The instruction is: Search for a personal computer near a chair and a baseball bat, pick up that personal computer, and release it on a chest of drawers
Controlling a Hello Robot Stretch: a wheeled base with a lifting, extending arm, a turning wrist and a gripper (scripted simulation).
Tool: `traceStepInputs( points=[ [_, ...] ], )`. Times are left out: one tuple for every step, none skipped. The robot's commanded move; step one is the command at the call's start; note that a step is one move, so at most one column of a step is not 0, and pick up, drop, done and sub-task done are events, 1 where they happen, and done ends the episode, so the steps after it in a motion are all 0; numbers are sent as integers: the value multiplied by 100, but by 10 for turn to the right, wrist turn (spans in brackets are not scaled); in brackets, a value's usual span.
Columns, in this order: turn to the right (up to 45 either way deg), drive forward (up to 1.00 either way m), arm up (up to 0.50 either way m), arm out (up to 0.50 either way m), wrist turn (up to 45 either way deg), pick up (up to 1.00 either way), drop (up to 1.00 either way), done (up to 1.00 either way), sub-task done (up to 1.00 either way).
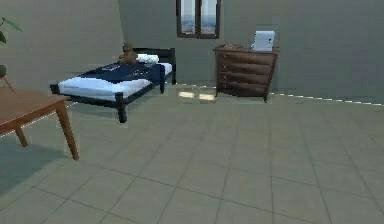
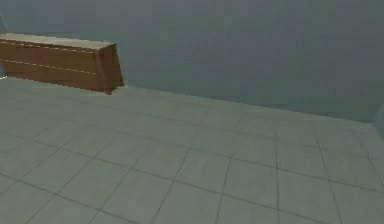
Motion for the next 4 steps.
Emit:
traceStepInputs(
  points=[
    [-450,0,0,0,0,0,0,0,0],
    [-60,0,0,0,0,0,0,0,0],
    [0,100,0,0,0,0,0,0,0],
    [-120,0,0,0,0,0,0,0,0]
  ],
)
